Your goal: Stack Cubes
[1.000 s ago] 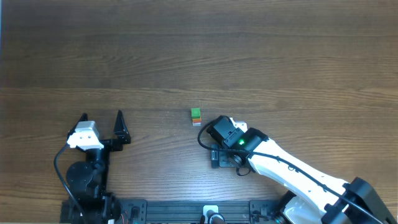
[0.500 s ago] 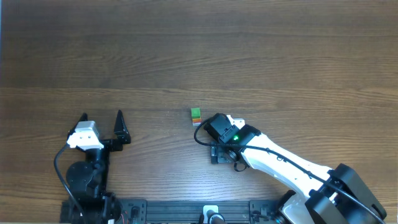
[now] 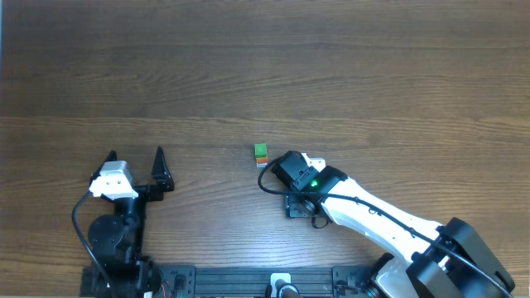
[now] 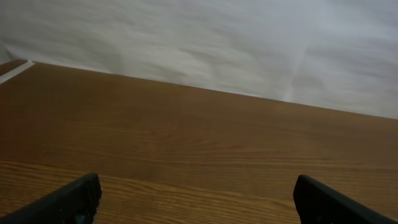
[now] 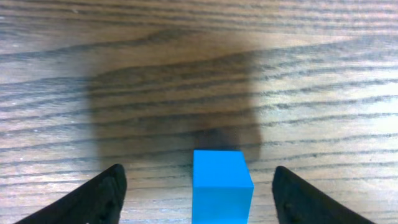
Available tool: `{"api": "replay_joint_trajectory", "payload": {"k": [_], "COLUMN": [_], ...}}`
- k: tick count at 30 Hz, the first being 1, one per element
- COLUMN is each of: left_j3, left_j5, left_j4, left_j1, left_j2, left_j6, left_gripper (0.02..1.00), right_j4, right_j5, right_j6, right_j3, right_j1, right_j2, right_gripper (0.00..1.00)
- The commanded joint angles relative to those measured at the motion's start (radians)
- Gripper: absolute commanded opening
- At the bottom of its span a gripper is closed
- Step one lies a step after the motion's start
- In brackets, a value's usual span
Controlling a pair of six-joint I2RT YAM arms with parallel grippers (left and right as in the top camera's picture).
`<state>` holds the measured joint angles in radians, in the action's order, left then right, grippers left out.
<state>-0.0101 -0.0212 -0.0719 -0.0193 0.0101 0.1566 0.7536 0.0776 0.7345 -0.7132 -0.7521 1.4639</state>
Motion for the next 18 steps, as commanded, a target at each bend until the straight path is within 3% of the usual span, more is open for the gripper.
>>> {"api": "replay_joint_trajectory", "payload": {"k": [1, 13, 18], "left_j3": [0.004, 0.004, 0.004], "left_j5": [0.010, 0.010, 0.010], "left_j4": [0.000, 0.000, -0.001], "left_j1": [-0.005, -0.005, -0.005], "left_j2": [-0.007, -0.007, -0.007], "left_j6": [-0.015, -0.015, -0.015], "left_gripper": [1.000, 1.000, 1.000], "right_j4": [-0.003, -0.011, -0.021], "right_j5": [-0.009, -0.032, -0.031], "right_j6": [0.013, 0.021, 0.025], "right_j3": [0.028, 0.037, 0.043], "right_j1": [0.006, 0.005, 0.005], "right_j2": [0.008, 0.009, 0.009], "right_gripper": [0.702, 0.507, 0.478]}}
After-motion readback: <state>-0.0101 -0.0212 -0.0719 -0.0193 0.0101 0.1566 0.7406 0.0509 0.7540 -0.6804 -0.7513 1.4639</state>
